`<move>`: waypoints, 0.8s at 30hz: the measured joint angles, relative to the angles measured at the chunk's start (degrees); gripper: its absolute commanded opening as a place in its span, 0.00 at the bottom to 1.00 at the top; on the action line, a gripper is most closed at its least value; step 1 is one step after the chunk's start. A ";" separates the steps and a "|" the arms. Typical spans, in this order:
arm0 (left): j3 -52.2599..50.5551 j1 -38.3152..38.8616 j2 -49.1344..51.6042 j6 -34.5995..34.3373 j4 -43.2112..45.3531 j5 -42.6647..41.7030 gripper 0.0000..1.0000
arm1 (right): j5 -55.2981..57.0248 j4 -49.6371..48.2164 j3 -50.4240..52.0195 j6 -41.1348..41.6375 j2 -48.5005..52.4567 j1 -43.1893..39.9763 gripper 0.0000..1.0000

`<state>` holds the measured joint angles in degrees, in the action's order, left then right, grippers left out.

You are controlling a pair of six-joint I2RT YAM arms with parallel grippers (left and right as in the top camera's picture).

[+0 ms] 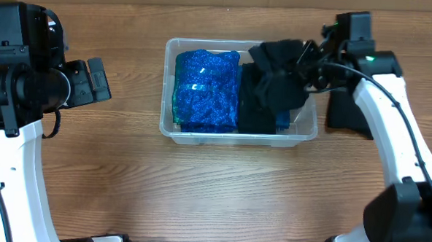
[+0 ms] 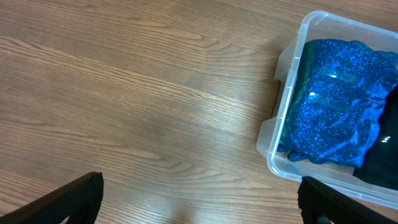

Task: Pack container
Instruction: 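Place the held black cloth into the bin and press it flat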

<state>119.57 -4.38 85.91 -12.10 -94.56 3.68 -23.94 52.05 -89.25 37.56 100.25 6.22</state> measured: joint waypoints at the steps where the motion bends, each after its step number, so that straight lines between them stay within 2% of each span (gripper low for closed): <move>1: 0.00 0.00 0.00 0.00 -0.02 0.00 1.00 | 1.60 1.64 0.00 -0.11 1.27 0.26 0.41; 3: 0.00 0.00 0.00 0.00 0.00 0.00 1.00 | 4.59 2.78 0.17 -1.25 3.65 0.35 0.48; 5: 0.00 0.00 0.02 0.00 0.00 0.00 1.00 | 7.08 3.50 0.35 -2.29 4.24 0.24 0.51; 11: 0.00 0.00 0.02 0.00 0.00 0.00 1.00 | 15.50 4.24 0.20 -7.23 -1.14 0.39 0.50; 13: 0.00 0.00 0.02 0.00 0.00 0.00 1.00 | 17.31 3.10 -0.26 -9.86 -4.74 1.03 0.42; 14: 0.00 0.00 0.02 0.00 0.00 0.00 1.00 | 17.84 2.91 -0.74 -10.88 -6.40 1.64 0.30; 16: 0.00 0.00 0.02 0.00 0.00 0.00 1.00 | 18.88 2.75 -1.53 -12.68 -9.20 3.69 0.13; 17: 0.00 0.00 0.02 0.00 0.00 0.00 1.00 | 19.78 2.16 -1.62 -13.44 -9.92 5.14 0.08; 21: 0.00 0.00 0.02 0.00 -0.02 0.00 1.00 | 24.79 0.83 -1.18 -11.13 -7.63 8.83 0.05; 24: 0.00 0.00 0.02 0.00 0.02 0.00 1.00 | 27.47 -0.24 -0.59 -9.20 -1.42 9.97 0.05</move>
<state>119.57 -4.38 85.93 -12.10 -94.54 3.68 3.53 51.81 -89.84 28.36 98.83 16.19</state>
